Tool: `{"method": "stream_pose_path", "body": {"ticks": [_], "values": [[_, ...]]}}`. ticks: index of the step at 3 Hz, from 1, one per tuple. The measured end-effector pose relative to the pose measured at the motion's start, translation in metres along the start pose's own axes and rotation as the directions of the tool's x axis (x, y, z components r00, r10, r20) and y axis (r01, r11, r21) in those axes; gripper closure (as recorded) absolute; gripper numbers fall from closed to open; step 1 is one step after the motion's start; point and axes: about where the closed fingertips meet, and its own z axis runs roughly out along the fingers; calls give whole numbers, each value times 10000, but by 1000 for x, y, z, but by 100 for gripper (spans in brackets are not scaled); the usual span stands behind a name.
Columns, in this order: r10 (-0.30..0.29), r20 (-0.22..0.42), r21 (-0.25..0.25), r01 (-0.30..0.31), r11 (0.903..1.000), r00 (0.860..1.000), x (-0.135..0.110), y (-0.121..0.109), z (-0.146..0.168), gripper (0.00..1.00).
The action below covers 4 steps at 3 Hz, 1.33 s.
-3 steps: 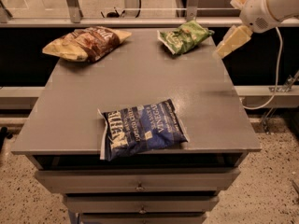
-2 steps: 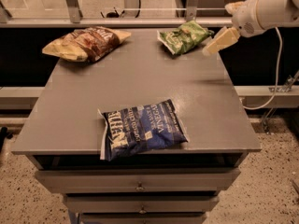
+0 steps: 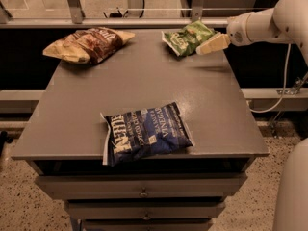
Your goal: Move green jalapeno chip bag near blue chip bag
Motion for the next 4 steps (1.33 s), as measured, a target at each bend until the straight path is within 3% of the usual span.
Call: {"method": "stream_pose_path", "body": {"ticks": [2,3,4], "values": [[689,-66,259,-687,9973,9976,2,-8,64,0],[698,-74,375,-694,9969,9975,0,-10,80,15],[647,-197,642,-633,9959,9977,2,-15,84,39]]}}
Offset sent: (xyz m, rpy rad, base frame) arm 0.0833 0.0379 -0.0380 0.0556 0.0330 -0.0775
